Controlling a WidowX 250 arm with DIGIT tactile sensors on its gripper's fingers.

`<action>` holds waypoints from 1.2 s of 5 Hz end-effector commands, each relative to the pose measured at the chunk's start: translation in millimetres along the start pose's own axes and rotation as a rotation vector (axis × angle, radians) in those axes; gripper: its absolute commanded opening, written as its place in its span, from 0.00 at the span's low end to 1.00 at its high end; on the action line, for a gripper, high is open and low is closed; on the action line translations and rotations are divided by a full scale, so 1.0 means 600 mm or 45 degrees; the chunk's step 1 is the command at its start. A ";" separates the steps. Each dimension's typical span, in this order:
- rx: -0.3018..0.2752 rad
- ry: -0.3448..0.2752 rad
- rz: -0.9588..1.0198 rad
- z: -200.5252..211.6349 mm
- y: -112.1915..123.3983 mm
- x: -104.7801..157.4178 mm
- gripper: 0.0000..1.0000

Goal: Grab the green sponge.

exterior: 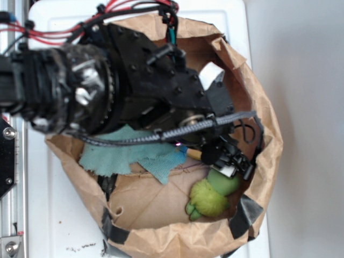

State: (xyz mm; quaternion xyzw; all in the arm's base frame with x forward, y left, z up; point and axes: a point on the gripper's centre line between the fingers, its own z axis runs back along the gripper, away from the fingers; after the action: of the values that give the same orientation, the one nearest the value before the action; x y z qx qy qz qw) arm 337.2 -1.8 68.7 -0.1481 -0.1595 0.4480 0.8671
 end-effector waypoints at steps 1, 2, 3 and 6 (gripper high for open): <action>-0.061 -0.080 -0.006 0.001 -0.016 0.027 1.00; -0.053 -0.085 -0.001 -0.002 -0.021 0.031 1.00; -0.048 -0.096 -0.005 -0.007 -0.022 0.032 1.00; -0.068 -0.153 -0.015 -0.004 -0.017 0.026 0.00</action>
State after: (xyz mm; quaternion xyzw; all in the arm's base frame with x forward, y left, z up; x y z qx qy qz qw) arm 351.6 5.0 54.6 -0.1254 -0.1944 0.4645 0.8548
